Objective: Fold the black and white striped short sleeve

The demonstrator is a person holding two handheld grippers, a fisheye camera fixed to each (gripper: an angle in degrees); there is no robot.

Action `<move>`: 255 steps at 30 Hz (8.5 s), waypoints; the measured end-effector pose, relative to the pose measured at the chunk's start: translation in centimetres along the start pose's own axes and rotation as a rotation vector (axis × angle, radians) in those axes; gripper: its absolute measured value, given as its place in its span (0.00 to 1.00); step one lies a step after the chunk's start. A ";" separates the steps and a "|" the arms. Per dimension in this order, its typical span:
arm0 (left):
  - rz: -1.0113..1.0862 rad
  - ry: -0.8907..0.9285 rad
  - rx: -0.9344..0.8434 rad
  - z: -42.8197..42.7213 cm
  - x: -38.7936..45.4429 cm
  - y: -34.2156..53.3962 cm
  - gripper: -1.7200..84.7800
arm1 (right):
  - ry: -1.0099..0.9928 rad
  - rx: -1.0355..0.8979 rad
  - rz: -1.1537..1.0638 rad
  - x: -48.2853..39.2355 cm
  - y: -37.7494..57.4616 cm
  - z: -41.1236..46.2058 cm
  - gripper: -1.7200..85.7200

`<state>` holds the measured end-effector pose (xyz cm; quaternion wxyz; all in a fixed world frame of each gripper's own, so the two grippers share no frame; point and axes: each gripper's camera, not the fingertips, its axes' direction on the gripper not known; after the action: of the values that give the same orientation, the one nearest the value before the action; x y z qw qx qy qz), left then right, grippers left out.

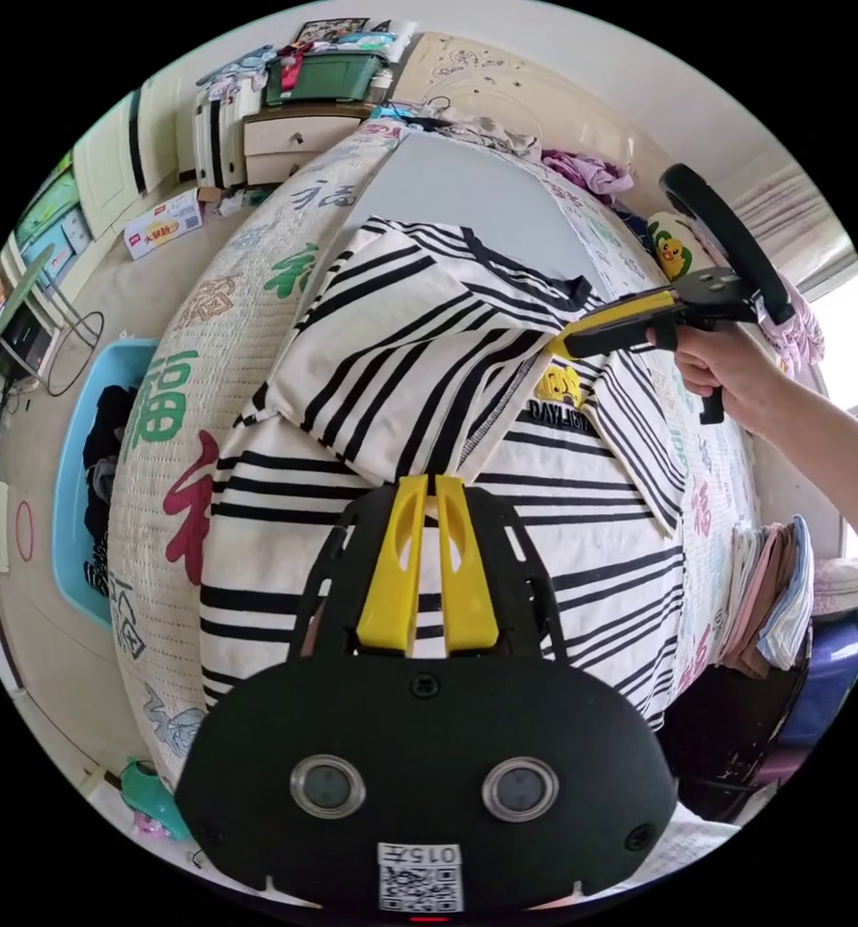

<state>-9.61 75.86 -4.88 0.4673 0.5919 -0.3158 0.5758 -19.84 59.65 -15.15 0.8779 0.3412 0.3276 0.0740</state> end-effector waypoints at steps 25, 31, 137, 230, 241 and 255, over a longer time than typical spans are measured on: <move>0.065 -0.031 0.053 -7.6 -4.2 3.2 0.01 | -0.015 -0.012 0.013 -5.1 7.6 0.2 0.01; 0.054 -0.014 -0.026 -6.3 -6.0 2.9 0.01 | -0.092 -0.054 0.152 -5.5 10.6 1.0 0.02; 0.216 0.174 -0.703 16.7 -10.0 16.4 0.02 | -0.614 -0.167 0.448 2.9 54.9 16.4 0.09; -0.294 0.077 -0.303 -17.8 -17.7 19.3 0.02 | -0.219 -0.122 0.275 -5.5 45.3 36.5 0.05; 0.141 -0.244 0.602 -46.0 3.0 15.3 0.05 | 0.220 0.435 0.525 -6.5 56.2 26.4 0.02; 0.540 0.231 0.257 -40.0 29.6 -3.2 0.03 | -0.057 0.588 0.836 -0.4 71.9 30.8 0.03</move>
<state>-18.05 118.55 19.38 0.2517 0.4714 -0.3312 0.7776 5.85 96.95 48.61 0.6489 0.6773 0.1463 0.3142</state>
